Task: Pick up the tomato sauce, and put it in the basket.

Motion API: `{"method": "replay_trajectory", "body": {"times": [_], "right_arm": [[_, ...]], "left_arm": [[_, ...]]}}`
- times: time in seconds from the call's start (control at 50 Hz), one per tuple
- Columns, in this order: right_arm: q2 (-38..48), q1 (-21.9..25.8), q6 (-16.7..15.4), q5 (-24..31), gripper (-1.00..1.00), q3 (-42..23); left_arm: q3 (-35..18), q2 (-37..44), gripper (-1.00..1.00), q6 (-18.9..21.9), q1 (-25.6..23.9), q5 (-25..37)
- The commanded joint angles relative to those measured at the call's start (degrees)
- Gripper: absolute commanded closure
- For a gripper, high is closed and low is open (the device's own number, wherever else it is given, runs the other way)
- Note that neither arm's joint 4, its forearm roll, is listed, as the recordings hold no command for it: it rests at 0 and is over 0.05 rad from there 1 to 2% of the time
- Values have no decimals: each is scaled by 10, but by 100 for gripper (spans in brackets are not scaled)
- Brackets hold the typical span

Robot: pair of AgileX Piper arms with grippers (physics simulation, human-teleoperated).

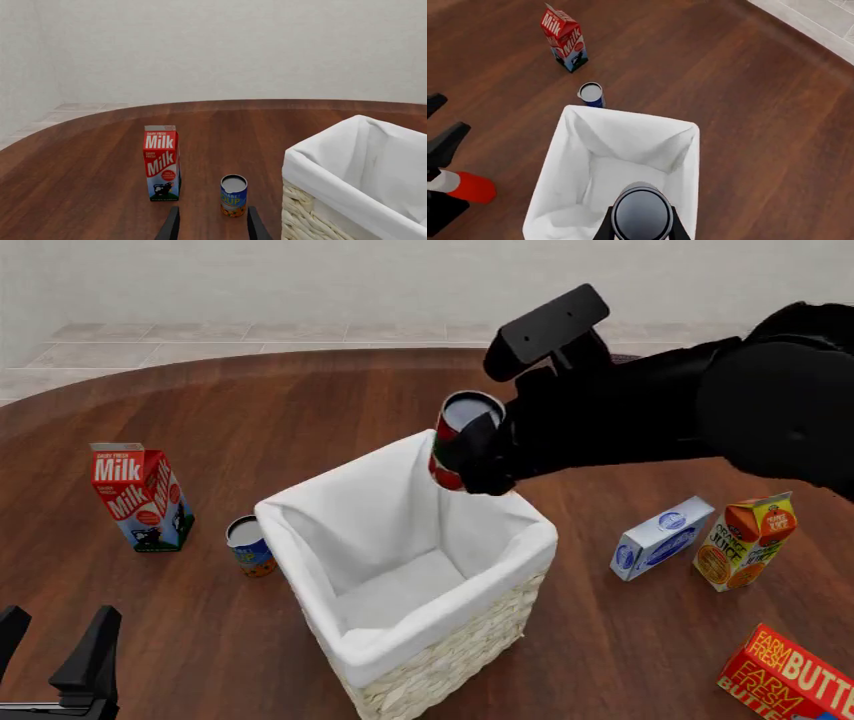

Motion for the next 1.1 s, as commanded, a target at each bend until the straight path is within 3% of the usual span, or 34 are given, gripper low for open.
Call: {"method": "replay_trajectory", "body": {"times": [0.02, 0.4, 1.1], "right_arm": [[17, 21, 15, -9, 100, -5], [50, 48, 28, -29, 100, 1], [94, 46, 31, -35, 100, 4]], "left_arm": [[0, 0, -100, 0, 0, 0], [0, 0, -100, 0, 0, 0], [0, 0, -100, 0, 0, 0]]}}
